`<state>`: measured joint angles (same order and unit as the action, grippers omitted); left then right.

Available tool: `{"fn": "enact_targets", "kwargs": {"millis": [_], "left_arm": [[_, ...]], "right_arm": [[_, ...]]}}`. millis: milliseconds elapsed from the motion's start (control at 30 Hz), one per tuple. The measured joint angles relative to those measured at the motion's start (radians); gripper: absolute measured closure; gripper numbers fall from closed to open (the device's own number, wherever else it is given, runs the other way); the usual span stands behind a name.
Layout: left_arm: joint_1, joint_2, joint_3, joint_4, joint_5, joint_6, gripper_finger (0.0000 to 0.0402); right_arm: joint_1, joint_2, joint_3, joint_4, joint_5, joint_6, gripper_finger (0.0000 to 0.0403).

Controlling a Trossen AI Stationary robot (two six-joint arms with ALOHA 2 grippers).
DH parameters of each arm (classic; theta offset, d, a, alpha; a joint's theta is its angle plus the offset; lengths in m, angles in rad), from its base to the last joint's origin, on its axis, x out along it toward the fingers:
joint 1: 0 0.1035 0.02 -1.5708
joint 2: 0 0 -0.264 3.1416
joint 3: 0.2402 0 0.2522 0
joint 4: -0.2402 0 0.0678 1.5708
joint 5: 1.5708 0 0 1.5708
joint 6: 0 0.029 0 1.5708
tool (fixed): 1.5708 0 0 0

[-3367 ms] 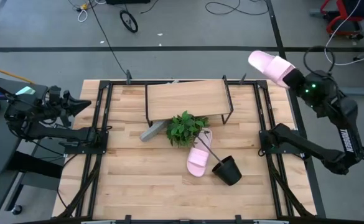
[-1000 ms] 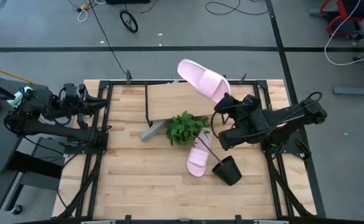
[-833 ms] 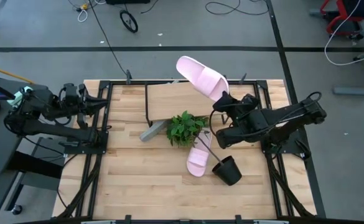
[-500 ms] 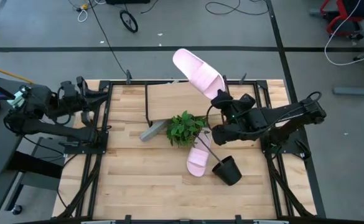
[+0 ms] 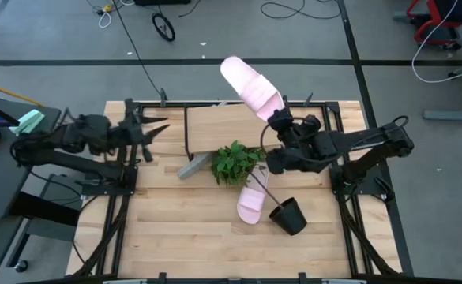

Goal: Pick and place slides into the shelf
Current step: Put the top pink slides on the shelf

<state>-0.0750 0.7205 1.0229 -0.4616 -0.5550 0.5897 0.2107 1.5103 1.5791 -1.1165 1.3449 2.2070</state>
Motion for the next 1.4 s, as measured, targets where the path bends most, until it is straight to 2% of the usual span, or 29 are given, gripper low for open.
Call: {"fn": "enact_targets", "kwargs": {"millis": [100,267,467,667,900,1200,1400], "left_arm": [[0.000,0.052,0.000,0.055,-0.036,0.068,0.0314],[0.022,0.136,0.000,0.258,-0.046,0.212,0.0320],[0.080,0.219,0.000,0.418,-0.045,0.355,0.0317],[0.132,0.302,0.000,0.420,-0.025,0.426,0.0306],[0.146,0.359,0.000,0.420,-0.024,0.390,0.0307],[0.153,0.364,0.000,0.445,-0.040,0.467,0.0318],[0.187,0.357,0.000,0.457,-0.055,0.504,0.0316]], "right_arm": [[-0.007,0.002,0.000,0.047,-0.018,-0.010,0.0376],[0.018,-0.007,0.000,0.096,-0.049,-0.062,0.0376],[0.058,-0.007,0.000,0.104,-0.061,-0.007,0.0376],[0.075,-0.007,0.000,0.187,-0.045,0.000,0.0376],[0.071,0.024,0.000,0.210,0.065,0.012,0.0376],[0.074,0.174,0.000,0.463,0.220,0.011,0.0376],[0.075,0.240,0.000,0.500,0.224,0.010,0.0376]]}}
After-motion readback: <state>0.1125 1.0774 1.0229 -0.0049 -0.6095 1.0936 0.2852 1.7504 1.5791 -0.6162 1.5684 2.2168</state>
